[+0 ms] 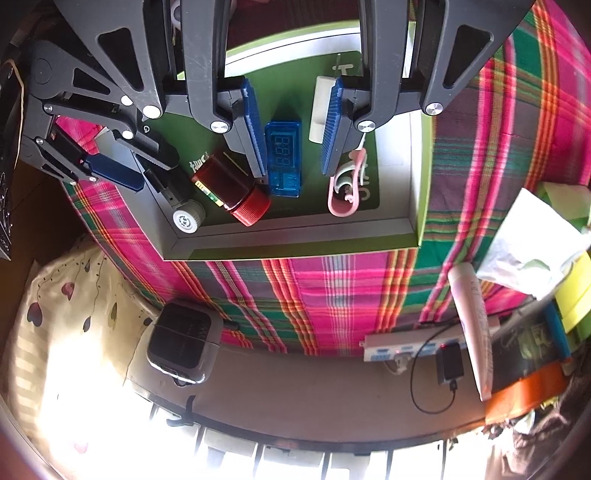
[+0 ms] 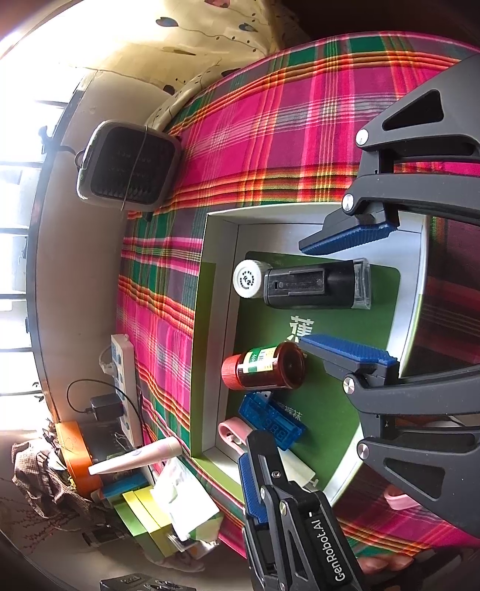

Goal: Organize rigid objects
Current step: 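Lower the blue tester and black device onto the box floor and open both grippers, then lift both grippers out of the box toward the remaining items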

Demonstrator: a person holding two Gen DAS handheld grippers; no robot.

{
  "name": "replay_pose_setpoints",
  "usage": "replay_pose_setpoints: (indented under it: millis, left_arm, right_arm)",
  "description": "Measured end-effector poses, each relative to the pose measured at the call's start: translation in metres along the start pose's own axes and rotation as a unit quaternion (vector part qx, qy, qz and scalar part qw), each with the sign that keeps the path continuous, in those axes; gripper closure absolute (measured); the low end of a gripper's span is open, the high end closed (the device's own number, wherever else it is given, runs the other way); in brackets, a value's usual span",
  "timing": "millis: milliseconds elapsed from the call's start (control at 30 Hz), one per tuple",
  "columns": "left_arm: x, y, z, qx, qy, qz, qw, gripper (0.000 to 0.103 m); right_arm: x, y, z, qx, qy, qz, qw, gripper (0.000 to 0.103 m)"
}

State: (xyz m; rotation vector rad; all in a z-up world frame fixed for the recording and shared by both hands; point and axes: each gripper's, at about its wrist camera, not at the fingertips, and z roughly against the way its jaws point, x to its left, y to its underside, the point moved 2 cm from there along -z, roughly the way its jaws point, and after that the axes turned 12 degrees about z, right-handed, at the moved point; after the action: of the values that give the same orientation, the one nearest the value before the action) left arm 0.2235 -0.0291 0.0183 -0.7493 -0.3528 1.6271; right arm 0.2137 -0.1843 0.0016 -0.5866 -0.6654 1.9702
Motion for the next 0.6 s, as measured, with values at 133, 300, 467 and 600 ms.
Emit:
replay_pose_setpoints:
  millis: [133,300,467,600]
  left_arm:
    - [0.001,0.002,0.005,-0.002,-0.002,0.001,1.0000,0.069]
    - [-0.001,0.007,0.015,-0.012,-0.003,-0.007,0.9999,0.069]
    - [0.000,0.013,0.024,-0.015,-0.003,-0.008,0.9998,0.069]
    - [0.002,0.019,0.032,-0.018,0.002,-0.008,0.9998,0.069]
  right_arm:
    - [0.001,0.002,0.005,-0.004,0.000,-0.003,1.000,0.056]
    - [0.003,0.005,0.013,-0.009,-0.001,-0.005,1.000,0.052]
    - [0.007,0.008,0.022,-0.015,-0.002,-0.008,1.000,0.052]
    - [0.011,0.011,0.030,-0.019,-0.002,-0.009,1.000,0.052]
